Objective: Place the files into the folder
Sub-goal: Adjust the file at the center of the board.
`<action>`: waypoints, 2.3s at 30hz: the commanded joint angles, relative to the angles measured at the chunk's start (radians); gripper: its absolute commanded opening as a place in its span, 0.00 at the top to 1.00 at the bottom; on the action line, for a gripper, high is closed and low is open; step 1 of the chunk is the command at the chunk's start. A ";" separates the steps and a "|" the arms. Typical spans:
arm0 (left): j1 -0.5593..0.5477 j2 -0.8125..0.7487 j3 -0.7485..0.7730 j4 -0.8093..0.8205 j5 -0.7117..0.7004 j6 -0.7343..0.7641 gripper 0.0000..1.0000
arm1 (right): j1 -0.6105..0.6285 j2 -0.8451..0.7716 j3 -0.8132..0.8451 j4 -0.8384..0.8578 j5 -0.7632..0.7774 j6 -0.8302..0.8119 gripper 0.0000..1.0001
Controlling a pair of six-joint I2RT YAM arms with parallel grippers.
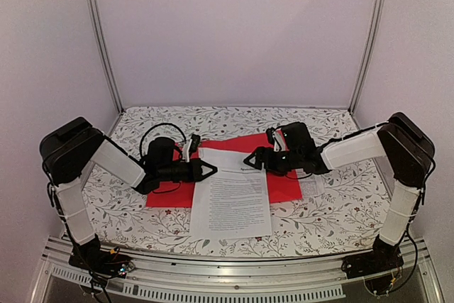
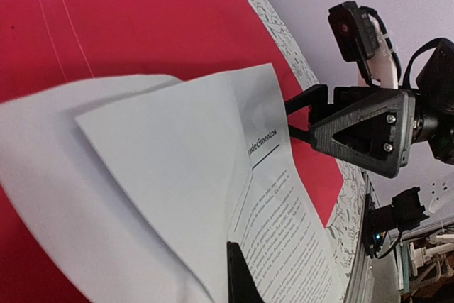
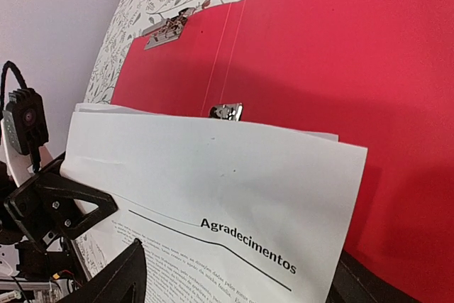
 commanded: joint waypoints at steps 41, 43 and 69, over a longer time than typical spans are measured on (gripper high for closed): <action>0.015 -0.066 -0.036 0.008 -0.021 -0.094 0.73 | 0.059 -0.030 -0.041 -0.040 0.067 0.000 0.19; 0.008 -0.066 -0.040 0.007 -0.020 -0.097 0.70 | 0.061 -0.024 -0.040 -0.034 0.078 0.008 0.20; -0.044 -0.096 -0.063 -0.033 -0.194 -0.228 0.70 | 0.132 -0.088 -0.104 -0.024 0.283 0.043 0.23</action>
